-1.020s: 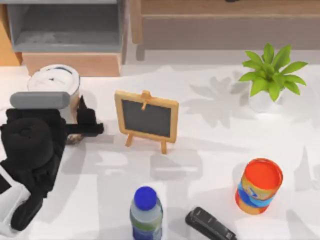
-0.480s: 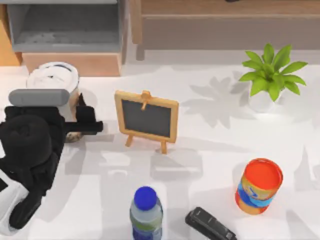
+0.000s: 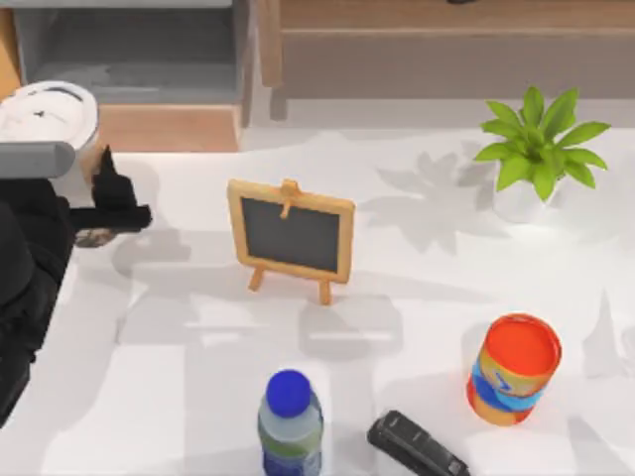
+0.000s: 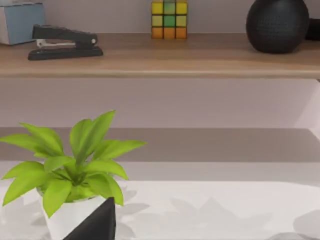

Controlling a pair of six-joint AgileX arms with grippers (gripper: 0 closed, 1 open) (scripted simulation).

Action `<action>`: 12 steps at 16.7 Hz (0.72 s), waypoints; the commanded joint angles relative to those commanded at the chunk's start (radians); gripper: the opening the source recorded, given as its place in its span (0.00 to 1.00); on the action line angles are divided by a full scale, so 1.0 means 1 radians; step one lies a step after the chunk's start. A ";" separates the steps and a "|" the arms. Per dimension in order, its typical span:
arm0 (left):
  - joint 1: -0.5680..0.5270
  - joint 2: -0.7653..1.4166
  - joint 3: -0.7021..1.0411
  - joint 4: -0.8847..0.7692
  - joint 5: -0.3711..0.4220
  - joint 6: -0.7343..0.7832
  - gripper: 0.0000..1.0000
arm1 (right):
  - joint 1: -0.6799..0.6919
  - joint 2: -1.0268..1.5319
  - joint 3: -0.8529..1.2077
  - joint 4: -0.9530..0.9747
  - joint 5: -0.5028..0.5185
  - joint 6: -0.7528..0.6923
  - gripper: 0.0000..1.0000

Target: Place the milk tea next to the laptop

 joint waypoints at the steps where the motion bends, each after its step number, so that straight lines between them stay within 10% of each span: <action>1: 0.034 -0.032 -0.006 -0.014 0.030 0.005 0.00 | 0.000 0.000 0.000 0.000 0.000 0.000 1.00; 12: 0.370 -0.317 -0.115 -0.206 0.376 0.055 0.00 | 0.000 0.000 0.000 0.000 0.000 0.000 1.00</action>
